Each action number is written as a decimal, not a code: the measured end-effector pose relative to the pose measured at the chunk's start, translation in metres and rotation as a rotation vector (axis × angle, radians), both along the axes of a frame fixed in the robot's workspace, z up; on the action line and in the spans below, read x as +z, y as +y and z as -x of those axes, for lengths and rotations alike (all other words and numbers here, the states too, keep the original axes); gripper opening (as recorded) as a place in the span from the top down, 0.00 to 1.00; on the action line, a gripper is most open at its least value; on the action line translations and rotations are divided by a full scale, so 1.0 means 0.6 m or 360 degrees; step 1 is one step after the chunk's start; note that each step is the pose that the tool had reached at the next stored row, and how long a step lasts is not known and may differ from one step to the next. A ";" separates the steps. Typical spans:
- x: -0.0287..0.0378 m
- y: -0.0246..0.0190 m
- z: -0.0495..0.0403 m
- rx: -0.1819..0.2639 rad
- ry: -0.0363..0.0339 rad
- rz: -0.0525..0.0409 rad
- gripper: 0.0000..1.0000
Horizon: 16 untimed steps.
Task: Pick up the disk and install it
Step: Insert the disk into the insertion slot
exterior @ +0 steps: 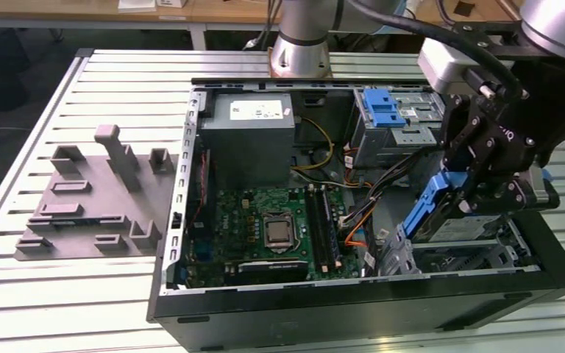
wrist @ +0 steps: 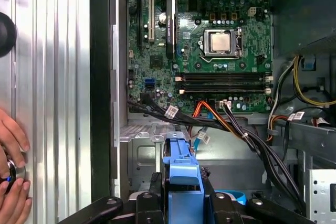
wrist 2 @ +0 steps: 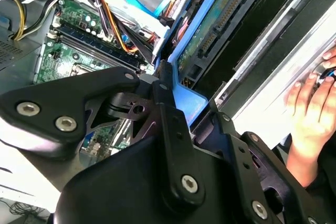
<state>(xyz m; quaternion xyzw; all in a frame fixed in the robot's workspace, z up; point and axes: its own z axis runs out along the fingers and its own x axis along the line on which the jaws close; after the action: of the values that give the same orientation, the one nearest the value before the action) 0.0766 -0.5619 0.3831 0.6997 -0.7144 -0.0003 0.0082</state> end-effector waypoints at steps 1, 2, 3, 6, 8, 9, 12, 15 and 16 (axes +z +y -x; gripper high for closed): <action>-0.002 0.0000 0.000 0.0000 0.0000 0.0000 0.64; -0.014 0.0000 0.000 0.0000 0.0000 0.0000 0.64; -0.015 0.0000 0.000 0.0000 0.0000 0.0000 0.64; -0.021 0.0000 0.000 0.0000 0.0000 0.0000 0.64; -0.024 0.0000 0.000 0.0000 0.0000 0.0000 0.64; -0.026 0.0000 0.000 0.0000 0.0000 0.0000 0.64; -0.031 0.0000 0.000 0.0000 0.0000 0.0000 0.64; -0.037 0.0000 0.000 0.0000 0.0000 0.0000 0.64; -0.039 0.0000 0.000 0.0000 0.0000 0.0000 0.64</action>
<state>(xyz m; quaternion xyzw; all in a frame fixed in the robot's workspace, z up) 0.0766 -0.5619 0.3596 0.6997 -0.7144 -0.0003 0.0083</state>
